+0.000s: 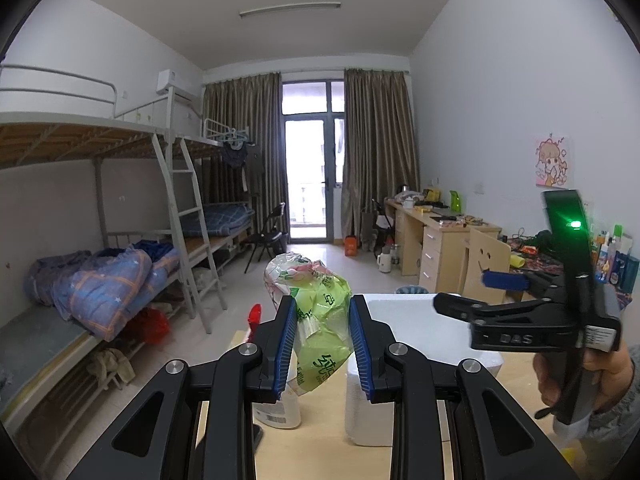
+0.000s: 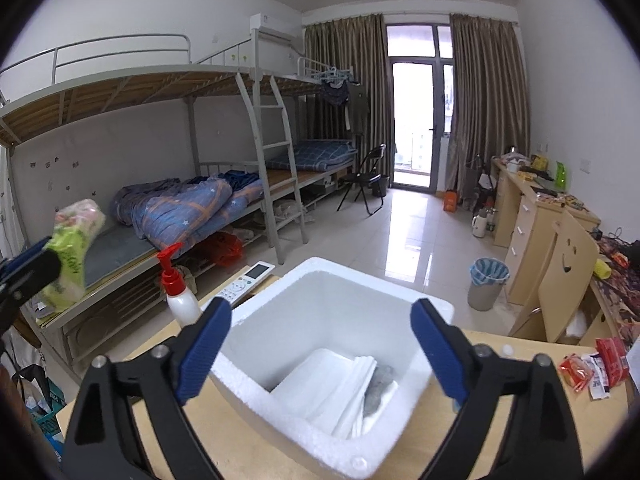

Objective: Organize soft objects
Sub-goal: 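Move the left tool holding the floral packet over the foam box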

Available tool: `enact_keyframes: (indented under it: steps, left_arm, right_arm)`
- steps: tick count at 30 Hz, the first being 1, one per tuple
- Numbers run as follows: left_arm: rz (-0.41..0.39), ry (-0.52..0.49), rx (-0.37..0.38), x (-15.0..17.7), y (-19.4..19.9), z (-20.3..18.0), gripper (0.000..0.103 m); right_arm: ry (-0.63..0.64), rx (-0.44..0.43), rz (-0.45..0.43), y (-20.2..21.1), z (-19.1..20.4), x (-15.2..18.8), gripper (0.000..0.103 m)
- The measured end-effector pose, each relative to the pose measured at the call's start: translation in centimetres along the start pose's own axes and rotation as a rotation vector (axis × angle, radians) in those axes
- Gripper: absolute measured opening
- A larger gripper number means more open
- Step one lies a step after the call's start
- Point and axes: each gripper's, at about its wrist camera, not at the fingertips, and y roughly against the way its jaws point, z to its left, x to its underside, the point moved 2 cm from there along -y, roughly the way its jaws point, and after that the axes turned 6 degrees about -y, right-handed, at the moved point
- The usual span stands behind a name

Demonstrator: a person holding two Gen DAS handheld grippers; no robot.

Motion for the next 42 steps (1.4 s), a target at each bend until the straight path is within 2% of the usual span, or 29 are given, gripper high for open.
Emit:
enact_keyframes:
  steps: [5, 13, 42]
  left_arm:
    - [0.004, -0.007, 0.032, -0.3, -0.5, -0.5, 0.029]
    - [0.009, -0.008, 0.09, -0.4, -1.5, -1.7, 0.029]
    - [0.046, -0.033, 0.229, -1.3, -6.2, -6.4, 0.029]
  right_arm:
    - [-0.004, 0.015, -0.024, 1.6, -0.1, 0.1, 0.1]
    - [-0.003, 0.053, -0.06, 4.5, -0.6, 0.9, 0.102]
    - [-0.047, 0.164, -0.124, 9.9, -3.1, 4.5, 0.102]
